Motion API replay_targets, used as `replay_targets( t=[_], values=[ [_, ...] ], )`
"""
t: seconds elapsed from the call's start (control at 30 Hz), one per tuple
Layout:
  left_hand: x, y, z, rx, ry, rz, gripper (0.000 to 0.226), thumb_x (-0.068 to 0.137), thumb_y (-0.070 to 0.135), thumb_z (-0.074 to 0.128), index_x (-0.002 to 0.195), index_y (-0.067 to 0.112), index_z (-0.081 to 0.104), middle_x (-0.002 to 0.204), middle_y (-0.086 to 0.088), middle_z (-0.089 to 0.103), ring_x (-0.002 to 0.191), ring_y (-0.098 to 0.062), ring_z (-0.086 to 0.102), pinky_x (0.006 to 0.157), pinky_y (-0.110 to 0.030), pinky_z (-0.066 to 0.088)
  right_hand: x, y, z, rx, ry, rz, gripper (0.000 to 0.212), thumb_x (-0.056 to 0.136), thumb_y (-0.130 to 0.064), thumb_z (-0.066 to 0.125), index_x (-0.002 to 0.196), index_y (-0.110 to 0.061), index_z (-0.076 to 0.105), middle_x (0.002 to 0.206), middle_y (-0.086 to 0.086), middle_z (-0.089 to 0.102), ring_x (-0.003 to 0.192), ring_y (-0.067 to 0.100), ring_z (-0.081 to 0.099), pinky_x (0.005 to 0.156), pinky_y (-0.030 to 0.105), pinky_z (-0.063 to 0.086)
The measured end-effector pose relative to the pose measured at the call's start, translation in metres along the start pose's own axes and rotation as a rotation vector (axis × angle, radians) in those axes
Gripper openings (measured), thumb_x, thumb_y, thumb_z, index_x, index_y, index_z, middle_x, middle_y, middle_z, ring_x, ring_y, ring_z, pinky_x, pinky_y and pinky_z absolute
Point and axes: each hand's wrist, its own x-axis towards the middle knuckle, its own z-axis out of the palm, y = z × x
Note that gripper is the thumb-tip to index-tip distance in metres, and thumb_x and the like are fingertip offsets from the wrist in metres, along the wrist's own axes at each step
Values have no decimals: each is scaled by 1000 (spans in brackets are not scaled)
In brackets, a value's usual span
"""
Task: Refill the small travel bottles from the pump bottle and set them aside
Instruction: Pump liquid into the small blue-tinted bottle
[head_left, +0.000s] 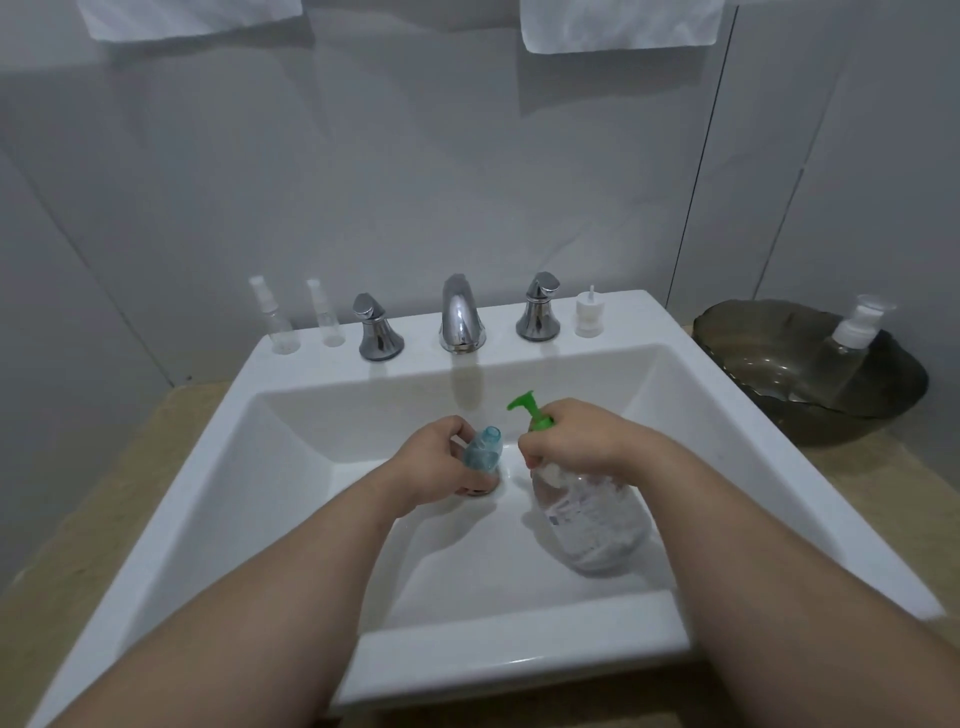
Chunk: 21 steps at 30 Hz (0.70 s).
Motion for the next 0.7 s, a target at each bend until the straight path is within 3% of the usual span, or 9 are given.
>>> replay_targets(
  t=[0.13, 0.23, 0.33, 0.4, 0.43, 0.53, 0.7],
  values=[
    [3, 1, -2, 12, 12, 29, 41, 74, 2, 87, 105, 10, 61, 85, -5, 71, 67, -18, 66, 72, -36, 59, 0, -3, 1, -86, -32, 7, 23, 86, -38, 66, 81, -16, 63, 77, 0, 63, 67, 20, 59, 61, 28, 44],
    [4, 0, -3, 10, 17, 41, 41, 74, 3, 88, 104, 11, 61, 83, -3, 71, 69, -19, 67, 81, -43, 60, 2, -4, 7, -142, 9, -9, 53, 85, -66, 65, 77, -15, 55, 77, 0, 59, 69, 20, 54, 66, 34, 40],
    [2, -1, -3, 14, 9, 54, 44, 74, 4, 87, 109, 10, 61, 83, -3, 69, 70, -20, 67, 82, -44, 59, 3, -5, 12, -242, 28, -9, 80, 84, -91, 35, 83, -15, 59, 79, -3, 63, 75, 18, 60, 73, 34, 48],
    [2, 1, -3, 11, 0, 61, 43, 74, 3, 87, 108, 10, 61, 84, -3, 70, 70, -19, 66, 79, -41, 58, 2, -6, 12, -191, 24, 24, 93, 85, -93, 21, 106, -15, 68, 98, 0, 69, 94, 22, 65, 89, 39, 52],
    [1, 2, -3, 10, -3, 61, 41, 75, 4, 87, 105, 11, 60, 82, -3, 69, 69, -19, 65, 76, -39, 55, 3, -7, 12, -145, 31, 44, 94, 87, -91, 19, 113, -16, 69, 102, 1, 69, 96, 24, 64, 89, 39, 51],
    [1, 3, -4, 12, -4, 60, 40, 74, 5, 88, 99, 17, 60, 81, 0, 68, 62, -13, 61, 70, -31, 50, 5, -8, 8, -44, 72, 80, 83, 97, -80, 20, 102, -14, 69, 84, -1, 63, 78, 18, 60, 68, 32, 42],
    [3, 3, -4, 14, 3, 68, 41, 74, 4, 88, 99, 19, 60, 83, -1, 69, 59, -10, 59, 69, -30, 49, 6, -7, 8, 3, 77, 101, 79, 100, -74, 22, 98, -13, 71, 81, 0, 64, 73, 19, 59, 65, 32, 40]
  ],
)
